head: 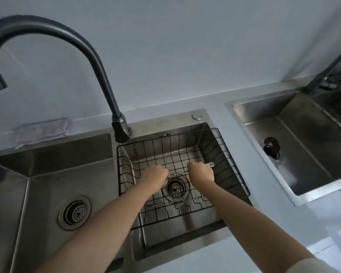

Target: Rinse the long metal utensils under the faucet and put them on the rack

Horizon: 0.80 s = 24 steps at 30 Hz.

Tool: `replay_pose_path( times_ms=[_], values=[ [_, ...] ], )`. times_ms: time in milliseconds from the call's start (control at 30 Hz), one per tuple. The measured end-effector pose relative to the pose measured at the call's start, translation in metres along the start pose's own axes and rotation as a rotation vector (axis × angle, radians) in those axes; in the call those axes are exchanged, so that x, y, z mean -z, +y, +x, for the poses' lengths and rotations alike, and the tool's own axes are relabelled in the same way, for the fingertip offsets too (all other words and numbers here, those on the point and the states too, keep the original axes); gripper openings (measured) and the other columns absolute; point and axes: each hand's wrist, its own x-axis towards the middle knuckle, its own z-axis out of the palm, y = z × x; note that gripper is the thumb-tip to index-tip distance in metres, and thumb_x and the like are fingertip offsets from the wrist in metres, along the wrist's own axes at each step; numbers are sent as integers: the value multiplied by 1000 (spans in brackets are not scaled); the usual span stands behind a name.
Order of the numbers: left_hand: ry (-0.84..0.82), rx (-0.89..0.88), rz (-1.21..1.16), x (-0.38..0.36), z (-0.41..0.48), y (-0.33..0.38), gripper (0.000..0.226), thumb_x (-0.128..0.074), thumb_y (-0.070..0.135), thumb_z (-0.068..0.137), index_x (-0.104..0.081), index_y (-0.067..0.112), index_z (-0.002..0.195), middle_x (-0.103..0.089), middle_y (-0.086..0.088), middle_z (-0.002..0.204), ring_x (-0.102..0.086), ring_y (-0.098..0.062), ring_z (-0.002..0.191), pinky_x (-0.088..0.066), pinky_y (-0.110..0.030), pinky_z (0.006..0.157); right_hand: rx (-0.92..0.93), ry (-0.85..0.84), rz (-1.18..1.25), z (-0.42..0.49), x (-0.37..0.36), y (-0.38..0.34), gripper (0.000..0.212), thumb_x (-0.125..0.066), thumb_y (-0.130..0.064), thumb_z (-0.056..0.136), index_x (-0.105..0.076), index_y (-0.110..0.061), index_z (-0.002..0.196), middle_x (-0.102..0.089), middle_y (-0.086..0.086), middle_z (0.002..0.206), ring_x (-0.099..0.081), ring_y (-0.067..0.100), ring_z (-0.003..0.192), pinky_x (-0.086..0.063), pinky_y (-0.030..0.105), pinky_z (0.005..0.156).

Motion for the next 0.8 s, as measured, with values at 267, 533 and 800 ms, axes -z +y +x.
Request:
replay_pose_path(
  times_ms=[267, 533, 800],
  values=[
    [-128, 91, 85, -34, 14, 3, 28, -44, -5, 88, -65, 5, 103, -68, -14, 103, -63, -30, 98, -51, -35, 77, 131, -119, -180, 16, -26, 5, 32, -41, 4, 90, -58, -5, 116, -61, 12, 118, -58, 29, 111, -48, 36, 86],
    [-158, 93, 109, -43, 18, 5, 26, -43, -9, 84, -61, 1, 101, -67, -16, 103, -63, -33, 97, -51, -37, 78, 145, -143, -185, 21, -27, 1, 35, -39, 1, 94, -54, -7, 124, -58, 13, 121, -54, 30, 115, -47, 36, 88],
    [-49, 55, 49, -26, 1, -3, 24, -43, -1, 91, -60, 4, 108, -67, -13, 105, -62, -28, 99, -50, -35, 78, 89, -102, -114, 13, -22, -8, 30, -43, 6, 90, -55, -2, 116, -57, 13, 121, -53, 28, 114, -48, 33, 86]
  ],
)
